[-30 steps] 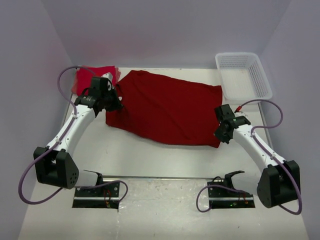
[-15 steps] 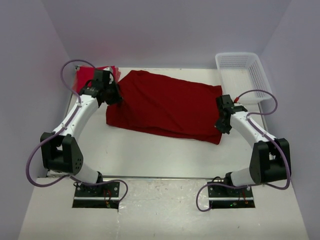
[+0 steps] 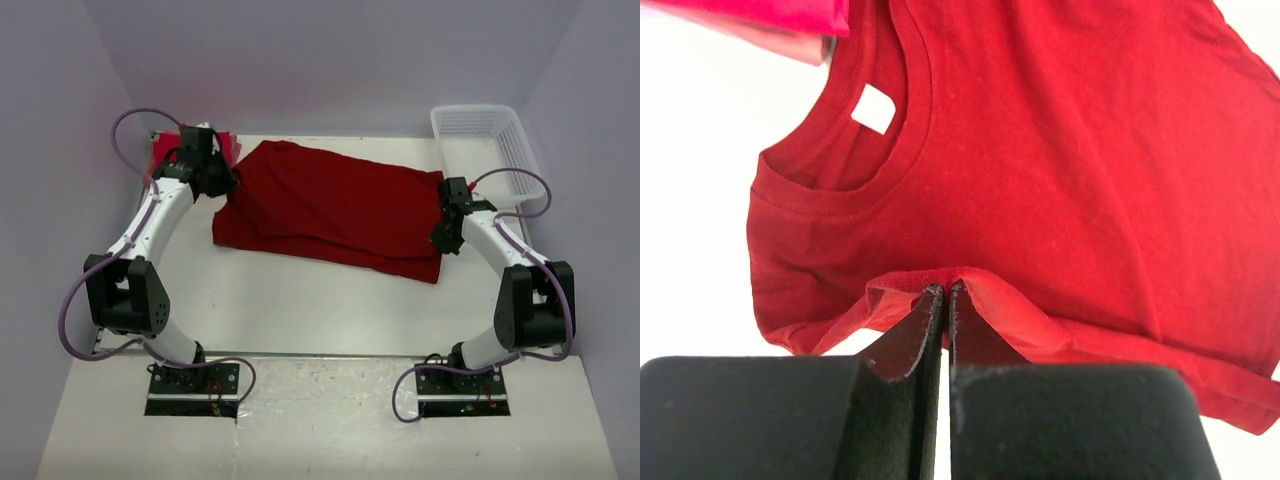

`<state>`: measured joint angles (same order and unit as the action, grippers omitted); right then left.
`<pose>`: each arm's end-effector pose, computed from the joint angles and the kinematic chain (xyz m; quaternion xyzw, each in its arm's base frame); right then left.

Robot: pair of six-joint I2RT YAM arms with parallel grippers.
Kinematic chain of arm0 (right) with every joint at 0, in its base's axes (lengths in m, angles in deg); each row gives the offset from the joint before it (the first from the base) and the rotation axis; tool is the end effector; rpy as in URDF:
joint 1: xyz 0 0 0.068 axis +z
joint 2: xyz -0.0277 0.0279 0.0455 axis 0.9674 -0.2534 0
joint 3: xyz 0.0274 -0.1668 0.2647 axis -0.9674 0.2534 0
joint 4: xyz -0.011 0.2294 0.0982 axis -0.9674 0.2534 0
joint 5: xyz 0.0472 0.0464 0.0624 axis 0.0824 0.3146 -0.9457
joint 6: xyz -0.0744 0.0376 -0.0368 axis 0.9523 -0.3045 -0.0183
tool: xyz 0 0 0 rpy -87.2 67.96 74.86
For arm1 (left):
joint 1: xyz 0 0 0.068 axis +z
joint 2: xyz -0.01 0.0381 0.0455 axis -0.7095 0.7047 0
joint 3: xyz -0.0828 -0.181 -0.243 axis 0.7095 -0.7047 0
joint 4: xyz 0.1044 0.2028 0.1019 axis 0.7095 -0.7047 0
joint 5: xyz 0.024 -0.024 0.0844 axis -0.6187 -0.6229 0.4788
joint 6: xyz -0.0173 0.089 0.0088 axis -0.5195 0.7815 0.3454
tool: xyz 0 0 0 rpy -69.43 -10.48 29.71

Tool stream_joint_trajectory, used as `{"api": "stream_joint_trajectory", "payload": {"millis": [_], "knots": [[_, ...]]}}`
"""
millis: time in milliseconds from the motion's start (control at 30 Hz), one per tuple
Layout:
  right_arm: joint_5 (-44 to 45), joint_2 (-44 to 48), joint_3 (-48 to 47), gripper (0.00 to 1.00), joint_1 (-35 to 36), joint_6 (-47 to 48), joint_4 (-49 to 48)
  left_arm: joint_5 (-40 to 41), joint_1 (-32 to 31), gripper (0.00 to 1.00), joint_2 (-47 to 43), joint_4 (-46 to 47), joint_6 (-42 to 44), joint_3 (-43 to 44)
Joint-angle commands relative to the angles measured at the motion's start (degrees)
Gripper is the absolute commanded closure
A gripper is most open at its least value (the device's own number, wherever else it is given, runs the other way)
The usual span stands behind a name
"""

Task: Fold and stack the t-shirts
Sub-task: Fold the flattened tshirt in 1/3 of the way

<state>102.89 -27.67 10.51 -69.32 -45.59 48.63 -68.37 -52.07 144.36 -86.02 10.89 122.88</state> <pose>0.2974 0.0084 0.2202 0.3301 0.9143 -0.0473 0.2300 0.3747 -0.0474 0.3229 -0.1886 0.9081 -0.1330 0.3495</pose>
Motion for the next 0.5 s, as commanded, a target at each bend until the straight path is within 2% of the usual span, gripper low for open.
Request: {"api": "stream_joint_trajectory", "payload": {"millis": [0, 233, 467], "knots": [[-1.6, -0.4, -1.8, 1.00, -0.1, 1.9, -1.9, 3.1, 0.5, 1.00, 1.1, 1.2, -1.0, 4.3], [-3.6, 2.9, -1.8, 1.00, 0.2, 3.4, -4.2, 4.5, 1.0, 1.00, 0.7, 2.5, -2.4, 4.4], [-2.8, 0.1, -7.2, 1.00, 0.3, 2.8, -1.7, 3.8, 1.0, 1.00, 4.1, 1.2, -2.2, 8.2]]}}
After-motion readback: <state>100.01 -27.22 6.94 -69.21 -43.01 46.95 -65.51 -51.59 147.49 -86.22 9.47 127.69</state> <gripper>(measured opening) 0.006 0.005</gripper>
